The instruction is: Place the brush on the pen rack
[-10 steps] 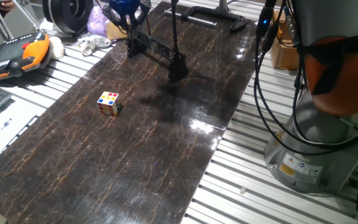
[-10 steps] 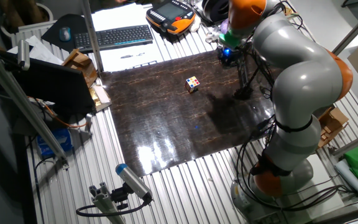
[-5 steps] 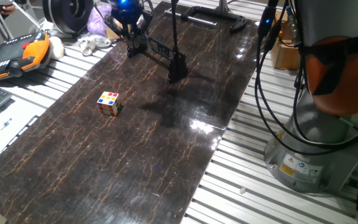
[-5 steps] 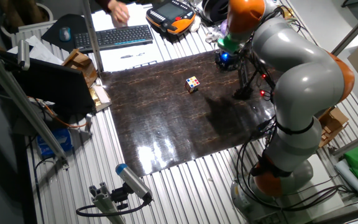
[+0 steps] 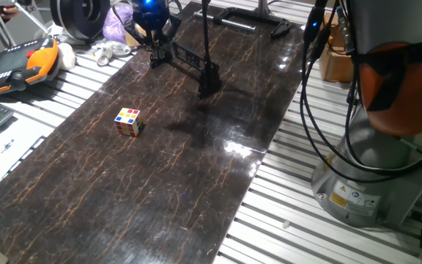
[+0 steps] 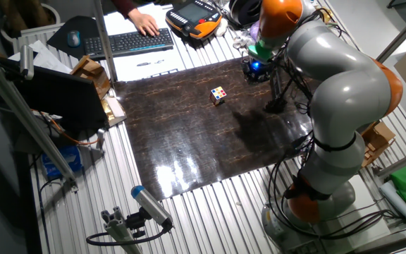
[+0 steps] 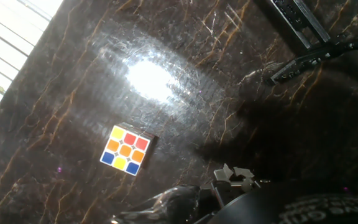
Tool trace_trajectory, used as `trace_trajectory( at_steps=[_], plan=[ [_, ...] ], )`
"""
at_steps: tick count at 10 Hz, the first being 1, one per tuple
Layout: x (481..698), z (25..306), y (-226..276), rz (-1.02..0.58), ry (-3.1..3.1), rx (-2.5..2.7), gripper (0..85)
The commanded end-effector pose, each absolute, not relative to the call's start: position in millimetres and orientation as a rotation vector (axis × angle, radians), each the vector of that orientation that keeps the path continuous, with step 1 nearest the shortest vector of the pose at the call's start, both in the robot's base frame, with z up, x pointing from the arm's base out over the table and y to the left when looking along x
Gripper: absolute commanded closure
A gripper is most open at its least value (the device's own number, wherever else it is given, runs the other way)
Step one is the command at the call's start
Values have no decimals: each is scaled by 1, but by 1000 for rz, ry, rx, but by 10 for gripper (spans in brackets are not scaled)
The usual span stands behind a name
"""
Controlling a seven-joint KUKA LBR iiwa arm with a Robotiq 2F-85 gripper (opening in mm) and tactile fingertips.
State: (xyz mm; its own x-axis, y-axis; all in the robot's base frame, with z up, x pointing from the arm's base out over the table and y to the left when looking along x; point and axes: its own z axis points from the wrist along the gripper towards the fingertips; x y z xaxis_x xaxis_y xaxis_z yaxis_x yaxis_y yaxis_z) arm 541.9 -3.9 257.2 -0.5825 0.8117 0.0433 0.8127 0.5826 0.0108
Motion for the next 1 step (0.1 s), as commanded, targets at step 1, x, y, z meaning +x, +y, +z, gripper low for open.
trace_trajectory(
  at_steps=[1],
  plan=[
    [542, 257, -4, -45, -2765, -1419, 843]
  ],
)
